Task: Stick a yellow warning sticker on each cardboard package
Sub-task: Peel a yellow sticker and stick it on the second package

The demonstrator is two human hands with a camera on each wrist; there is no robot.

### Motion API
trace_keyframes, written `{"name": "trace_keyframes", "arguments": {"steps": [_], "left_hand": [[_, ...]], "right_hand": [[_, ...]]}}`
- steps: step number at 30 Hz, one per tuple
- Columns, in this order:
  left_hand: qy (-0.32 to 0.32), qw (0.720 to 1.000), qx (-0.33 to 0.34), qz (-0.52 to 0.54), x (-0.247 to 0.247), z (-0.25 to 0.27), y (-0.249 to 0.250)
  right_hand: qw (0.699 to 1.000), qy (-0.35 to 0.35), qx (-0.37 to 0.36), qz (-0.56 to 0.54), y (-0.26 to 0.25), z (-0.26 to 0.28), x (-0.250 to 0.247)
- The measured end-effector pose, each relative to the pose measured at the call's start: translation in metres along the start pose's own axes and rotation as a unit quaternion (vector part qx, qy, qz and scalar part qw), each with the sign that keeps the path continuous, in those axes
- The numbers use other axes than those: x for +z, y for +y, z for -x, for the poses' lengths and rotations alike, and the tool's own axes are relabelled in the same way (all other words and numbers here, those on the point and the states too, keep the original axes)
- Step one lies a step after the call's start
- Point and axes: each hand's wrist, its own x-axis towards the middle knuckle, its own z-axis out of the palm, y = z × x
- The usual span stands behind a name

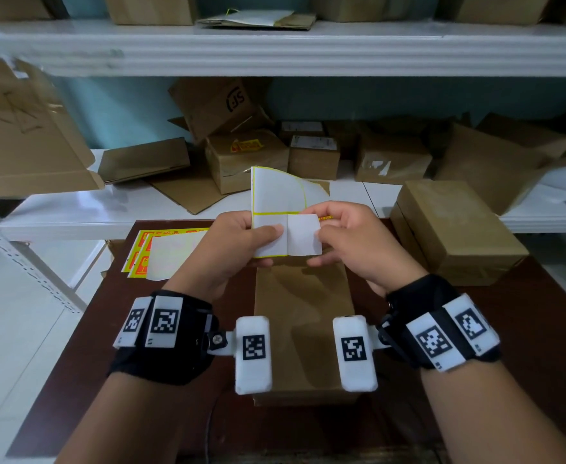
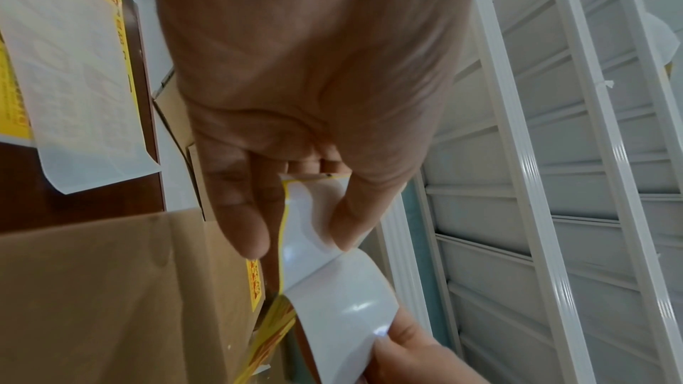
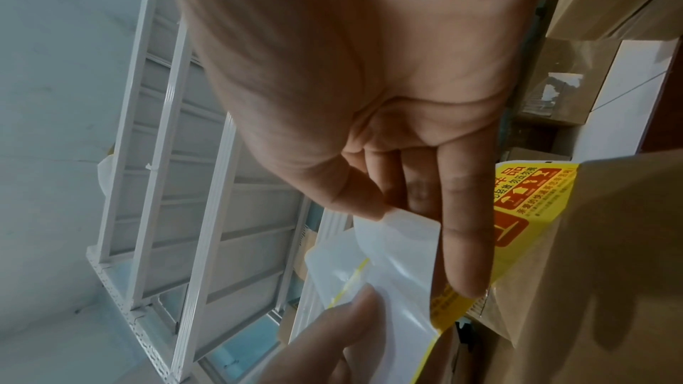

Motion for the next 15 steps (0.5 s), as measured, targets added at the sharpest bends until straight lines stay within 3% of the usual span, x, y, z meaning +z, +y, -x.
{"name": "trace_keyframes", "arguments": {"steps": [15], "left_hand": [[0.001, 1.000, 0.002, 0.024, -0.0009, -0.0010, -0.0004]], "right_hand": [[0.999, 0.003, 0.013, -0.039, 0.0024, 0.0013, -0.0048]]}}
